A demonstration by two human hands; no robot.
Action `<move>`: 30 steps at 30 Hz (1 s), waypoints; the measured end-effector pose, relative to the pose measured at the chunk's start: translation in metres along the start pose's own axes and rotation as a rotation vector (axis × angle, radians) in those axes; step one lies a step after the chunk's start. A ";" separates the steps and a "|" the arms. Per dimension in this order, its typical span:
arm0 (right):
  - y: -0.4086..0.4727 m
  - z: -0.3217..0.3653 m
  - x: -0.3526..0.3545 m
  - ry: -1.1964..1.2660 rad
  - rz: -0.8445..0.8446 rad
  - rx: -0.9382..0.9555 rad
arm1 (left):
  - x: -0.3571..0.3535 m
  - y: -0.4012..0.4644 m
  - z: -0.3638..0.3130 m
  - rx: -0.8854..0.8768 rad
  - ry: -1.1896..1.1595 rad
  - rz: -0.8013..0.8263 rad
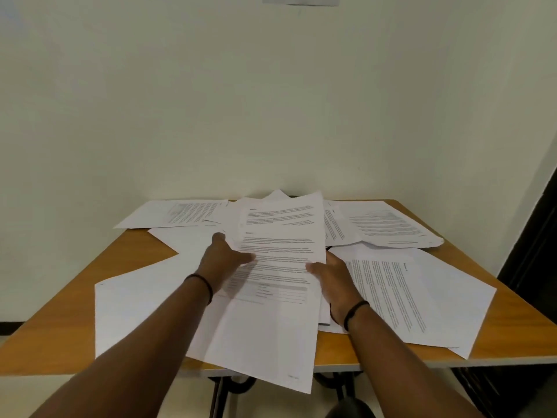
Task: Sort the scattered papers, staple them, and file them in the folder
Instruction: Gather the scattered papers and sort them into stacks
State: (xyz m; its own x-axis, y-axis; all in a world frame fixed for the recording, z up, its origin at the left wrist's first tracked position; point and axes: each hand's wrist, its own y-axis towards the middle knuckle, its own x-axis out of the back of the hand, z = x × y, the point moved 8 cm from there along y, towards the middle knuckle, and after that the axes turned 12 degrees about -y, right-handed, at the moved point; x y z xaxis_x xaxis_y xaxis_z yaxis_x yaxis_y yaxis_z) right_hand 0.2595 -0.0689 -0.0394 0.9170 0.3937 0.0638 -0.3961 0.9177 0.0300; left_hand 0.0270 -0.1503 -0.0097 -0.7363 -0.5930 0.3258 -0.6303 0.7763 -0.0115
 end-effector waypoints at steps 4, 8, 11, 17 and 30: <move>-0.003 0.002 0.013 0.139 -0.036 -0.083 | -0.007 -0.010 -0.008 0.070 -0.102 0.162; -0.010 0.006 0.008 0.155 0.068 -0.073 | 0.011 -0.020 -0.019 0.092 -0.456 0.176; -0.015 0.024 -0.002 -0.002 0.195 0.023 | 0.021 -0.025 -0.033 0.032 -0.553 0.195; -0.006 0.102 0.005 0.041 -0.097 0.242 | 0.040 -0.043 -0.097 -0.359 -0.512 0.197; -0.026 0.098 -0.002 -0.035 -0.125 0.357 | 0.033 -0.053 -0.065 -0.373 -0.556 0.232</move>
State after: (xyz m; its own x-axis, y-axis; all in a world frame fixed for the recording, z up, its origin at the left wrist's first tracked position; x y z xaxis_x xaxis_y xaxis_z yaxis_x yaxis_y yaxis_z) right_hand 0.2637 -0.0986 0.0575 0.9596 0.2722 0.0715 -0.2783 0.8799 0.3851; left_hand 0.0525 -0.1973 0.0629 -0.9205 -0.3477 -0.1784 -0.3891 0.8580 0.3353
